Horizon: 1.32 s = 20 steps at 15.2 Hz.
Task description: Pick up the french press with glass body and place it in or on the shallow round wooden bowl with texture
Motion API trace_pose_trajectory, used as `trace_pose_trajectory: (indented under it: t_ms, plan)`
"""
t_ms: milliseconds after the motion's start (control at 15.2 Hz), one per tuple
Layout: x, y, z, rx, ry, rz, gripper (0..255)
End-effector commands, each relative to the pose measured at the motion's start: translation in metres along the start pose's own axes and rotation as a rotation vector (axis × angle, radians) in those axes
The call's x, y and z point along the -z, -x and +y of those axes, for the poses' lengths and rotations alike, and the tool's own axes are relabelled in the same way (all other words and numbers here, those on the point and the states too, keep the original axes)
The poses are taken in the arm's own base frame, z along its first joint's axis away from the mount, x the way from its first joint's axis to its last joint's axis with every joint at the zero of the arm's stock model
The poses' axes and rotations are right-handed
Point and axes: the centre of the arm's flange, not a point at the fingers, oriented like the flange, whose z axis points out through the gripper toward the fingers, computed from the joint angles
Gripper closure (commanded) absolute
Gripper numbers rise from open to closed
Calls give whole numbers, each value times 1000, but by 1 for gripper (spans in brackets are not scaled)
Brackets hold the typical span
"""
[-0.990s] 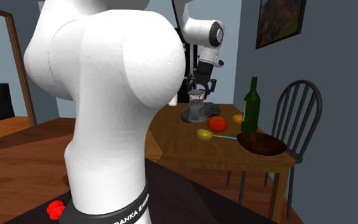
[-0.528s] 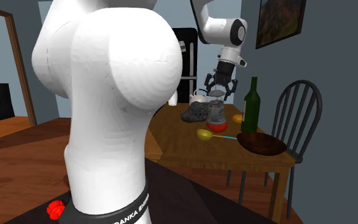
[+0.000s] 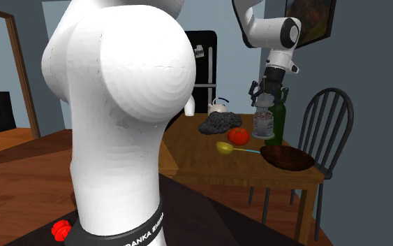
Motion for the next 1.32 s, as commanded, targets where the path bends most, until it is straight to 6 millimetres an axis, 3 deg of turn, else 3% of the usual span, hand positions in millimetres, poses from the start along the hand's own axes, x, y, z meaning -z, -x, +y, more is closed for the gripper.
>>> trace_pose_trajectory:
  t_ms: [0,396,1254]
  plan:
    - [8,-6,26,1,0,0,255]
    - [25,-20,95,1,0,0,255]
    - [-39,-32,108,1,0,0,255]
